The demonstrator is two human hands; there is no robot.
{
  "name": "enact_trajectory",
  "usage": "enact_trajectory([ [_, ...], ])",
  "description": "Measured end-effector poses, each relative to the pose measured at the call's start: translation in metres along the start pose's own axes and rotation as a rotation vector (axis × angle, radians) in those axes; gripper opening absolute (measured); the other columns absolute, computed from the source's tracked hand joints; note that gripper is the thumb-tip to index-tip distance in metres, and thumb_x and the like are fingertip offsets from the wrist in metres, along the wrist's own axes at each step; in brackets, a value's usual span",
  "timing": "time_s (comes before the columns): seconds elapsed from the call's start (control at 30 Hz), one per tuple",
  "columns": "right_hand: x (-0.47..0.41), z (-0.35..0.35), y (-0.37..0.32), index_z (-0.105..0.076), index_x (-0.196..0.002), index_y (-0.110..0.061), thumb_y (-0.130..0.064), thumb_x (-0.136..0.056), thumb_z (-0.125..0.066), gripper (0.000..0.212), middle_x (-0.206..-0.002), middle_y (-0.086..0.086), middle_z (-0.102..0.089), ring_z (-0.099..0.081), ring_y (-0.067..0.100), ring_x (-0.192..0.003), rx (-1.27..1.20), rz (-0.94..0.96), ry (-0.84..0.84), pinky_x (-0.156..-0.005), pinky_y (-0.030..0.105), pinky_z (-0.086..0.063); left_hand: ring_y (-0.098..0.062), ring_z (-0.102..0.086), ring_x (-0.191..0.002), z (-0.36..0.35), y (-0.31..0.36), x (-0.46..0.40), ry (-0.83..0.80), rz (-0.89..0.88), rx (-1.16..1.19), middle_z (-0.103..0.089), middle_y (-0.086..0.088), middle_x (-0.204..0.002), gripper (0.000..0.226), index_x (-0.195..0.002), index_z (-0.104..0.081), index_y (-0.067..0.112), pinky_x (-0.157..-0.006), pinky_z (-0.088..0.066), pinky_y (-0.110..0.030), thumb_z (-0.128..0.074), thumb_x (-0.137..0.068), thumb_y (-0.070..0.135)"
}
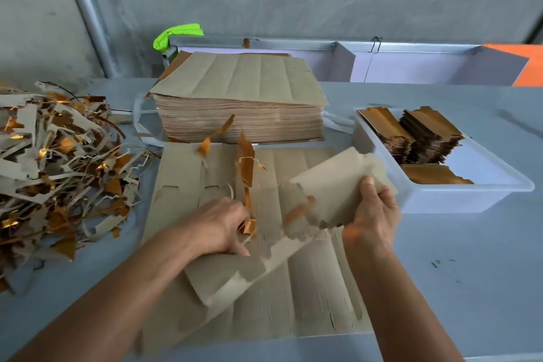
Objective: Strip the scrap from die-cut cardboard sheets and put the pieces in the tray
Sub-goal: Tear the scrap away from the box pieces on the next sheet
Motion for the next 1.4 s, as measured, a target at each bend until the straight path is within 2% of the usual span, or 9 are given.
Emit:
enact_trajectory([
  [0.1,-0.013,0.004,-0.009,-0.048,-0.080,-0.022,-0.028,-0.098,-0.047,0.020,-0.083,-0.003,-0.052,-0.052,0.012,-0.074,0.044,-0.024,0.082,-0.045,0.024,-0.046,-0.011,-0.054,-0.075,-0.001,-0.002,-0.001,0.006,0.013,-0.051,-0.058,0.005,-0.086,0.035,-0.073,-0.049,0.027,-0.063,-0.043,-0.024,-0.082,-0.069,0.039],
  [0.37,-0.037,0.021,-0.012,-0.045,-0.105,-0.018,-0.029,-0.099,-0.040,0.014,-0.092,0.003,-0.051,-0.056,0.025,-0.086,0.434,0.215,0.100,-0.066,0.044,-0.056,-0.017,-0.056,-0.090,0.000,-0.002,0.002,-0.007,0.019,-0.100,-0.058,0.003,-0.101,0.035,-0.088,-0.058,0.024,-0.077,-0.050,-0.031,-0.079,-0.069,0.046],
  [0.47,-0.049,0.033,-0.020,-0.048,-0.101,-0.015,-0.031,-0.097,-0.035,0.022,-0.086,0.009,-0.052,-0.056,0.029,-0.066,0.343,0.192,0.244,-0.039,0.033,-0.050,-0.022,-0.057,-0.098,-0.005,-0.007,0.002,0.012,-0.001,-0.115,-0.058,-0.002,-0.109,0.041,-0.101,-0.061,0.019,-0.079,-0.048,-0.030,-0.079,-0.071,0.041],
  [0.63,-0.046,0.039,-0.063,-0.039,-0.104,-0.015,-0.039,-0.102,-0.029,0.026,-0.077,0.002,-0.052,-0.057,0.008,-0.040,0.138,0.211,0.305,-0.028,0.020,-0.038,-0.018,-0.055,-0.099,-0.010,-0.023,0.007,-0.010,0.001,-0.019,-0.053,0.005,-0.102,0.046,-0.099,-0.058,0.023,-0.079,-0.046,-0.030,-0.076,-0.068,0.051],
  [0.77,-0.024,0.013,-0.053,-0.046,-0.096,-0.017,-0.023,-0.098,-0.042,0.007,-0.093,0.002,-0.053,-0.050,0.016,-0.078,0.393,0.394,-0.009,-0.067,0.032,-0.045,-0.009,-0.061,-0.074,-0.007,-0.014,0.003,0.180,0.047,0.359,-0.067,0.005,-0.082,0.017,-0.077,-0.063,0.026,-0.064,-0.043,-0.022,-0.072,-0.079,0.041],
  [0.9,0.003,-0.025,-0.018,-0.047,-0.078,-0.020,-0.014,-0.095,-0.048,0.018,-0.070,-0.009,-0.048,-0.045,0.001,-0.063,0.574,0.447,-0.357,-0.064,0.026,-0.039,-0.011,-0.054,-0.067,0.011,-0.002,0.005,0.306,0.034,0.794,-0.058,-0.001,-0.070,0.077,-0.085,-0.065,0.003,-0.072,-0.043,-0.030,-0.044,-0.077,0.076],
  [1.07,0.040,-0.053,0.016,-0.046,-0.103,-0.023,-0.012,-0.094,-0.050,0.014,-0.083,-0.007,-0.057,-0.057,0.007,-0.075,0.454,0.309,-0.512,-0.073,0.030,-0.050,-0.018,-0.061,-0.088,-0.002,0.016,-0.003,0.334,0.032,0.836,-0.067,-0.009,-0.094,0.049,-0.099,-0.065,0.002,-0.085,-0.047,-0.036,-0.038,-0.096,0.044],
  [1.27,0.030,-0.044,0.028,-0.024,-0.143,-0.042,0.014,-0.082,-0.053,0.088,-0.096,-0.017,-0.056,-0.060,-0.007,-0.081,0.596,0.354,-0.659,-0.074,0.021,-0.045,-0.026,-0.058,-0.110,-0.017,0.013,0.002,0.257,0.123,0.735,-0.064,-0.013,-0.117,0.042,-0.116,-0.061,0.010,-0.082,-0.041,-0.019,-0.034,-0.101,0.040],
  [1.4,0.015,-0.038,0.016,-0.068,-0.114,-0.010,0.011,-0.084,-0.056,0.039,-0.108,0.015,-0.066,-0.058,0.027,-0.091,0.864,0.468,-0.450,-0.083,0.031,-0.044,-0.021,-0.058,-0.102,-0.021,0.011,0.003,0.470,0.027,0.561,-0.061,-0.010,-0.110,0.029,-0.115,-0.063,0.012,-0.083,-0.040,-0.020,-0.044,-0.100,0.028],
])
Point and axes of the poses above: each hand's wrist, its own x-axis away from the middle knuckle, its own z-axis out of the back of the hand, y = z × x, the point moved 1 cm from there along -x, towards the middle knuckle
